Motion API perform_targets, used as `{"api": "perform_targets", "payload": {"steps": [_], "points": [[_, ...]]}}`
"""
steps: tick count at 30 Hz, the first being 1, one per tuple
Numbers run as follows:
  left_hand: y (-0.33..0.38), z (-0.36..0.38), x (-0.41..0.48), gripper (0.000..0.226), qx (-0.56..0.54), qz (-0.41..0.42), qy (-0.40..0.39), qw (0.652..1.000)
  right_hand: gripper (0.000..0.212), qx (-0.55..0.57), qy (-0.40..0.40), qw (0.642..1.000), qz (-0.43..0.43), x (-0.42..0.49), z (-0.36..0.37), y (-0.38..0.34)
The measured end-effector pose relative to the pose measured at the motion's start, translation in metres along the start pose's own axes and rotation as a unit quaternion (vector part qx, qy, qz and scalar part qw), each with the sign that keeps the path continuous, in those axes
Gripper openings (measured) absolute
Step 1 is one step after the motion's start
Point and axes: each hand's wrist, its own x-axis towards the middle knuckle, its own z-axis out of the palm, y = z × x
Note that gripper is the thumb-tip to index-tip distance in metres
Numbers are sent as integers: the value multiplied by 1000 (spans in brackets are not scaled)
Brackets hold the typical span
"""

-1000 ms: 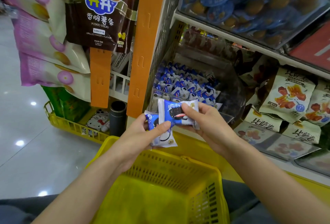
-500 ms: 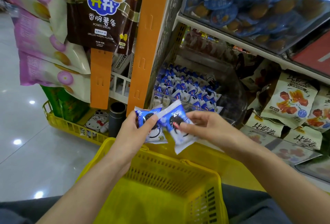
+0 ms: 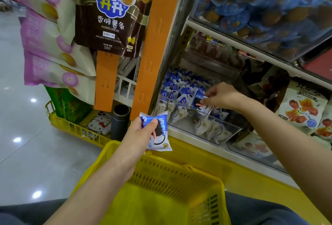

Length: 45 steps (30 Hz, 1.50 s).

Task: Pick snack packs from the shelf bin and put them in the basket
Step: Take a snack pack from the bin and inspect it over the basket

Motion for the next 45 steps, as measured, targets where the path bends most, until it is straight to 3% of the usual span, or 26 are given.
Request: {"api": "perform_targets", "payload": {"steps": [7, 13, 18, 21, 26, 32, 38, 40, 42, 45], "points": [[3, 1, 0, 21, 0, -2, 4, 1000, 17, -28, -32, 999, -2, 13, -6, -10], [5, 1, 2, 22, -11, -5, 2, 1000, 26, -55, -71, 996, -10, 11, -1, -5], [4, 3, 0, 25, -9, -9, -5, 1000, 23, 75, -25, 997, 12, 21, 28, -5], [4, 2, 0, 27, -7, -11, -4, 1000, 27, 76, -19, 997, 21, 27, 38, -8], [3, 3, 0, 27, -3, -10, -9, 1000, 19, 52, -109, 992, 45, 27, 37, -10], [2, 3, 0, 24, -1, -9, -5, 1000, 24, 198, -81, 976, 41, 28, 49, -7], [0, 5, 0, 25, 1, -12, -10, 1000, 42, 152, -99, 982, 48, 26, 44, -8], [0, 5, 0, 26, 6, -11, -11, 1000, 46, 122, -61, 990, 37, 20, 43, -8], [-2, 5, 1, 27, 1, -10, -6, 1000, 36, 105, 48, 993, -14, 8, 47, -8], [-5, 5, 3, 24, -17, -18, -5, 1000, 16, 184, 216, 948, -144, -28, 56, -11]]}}
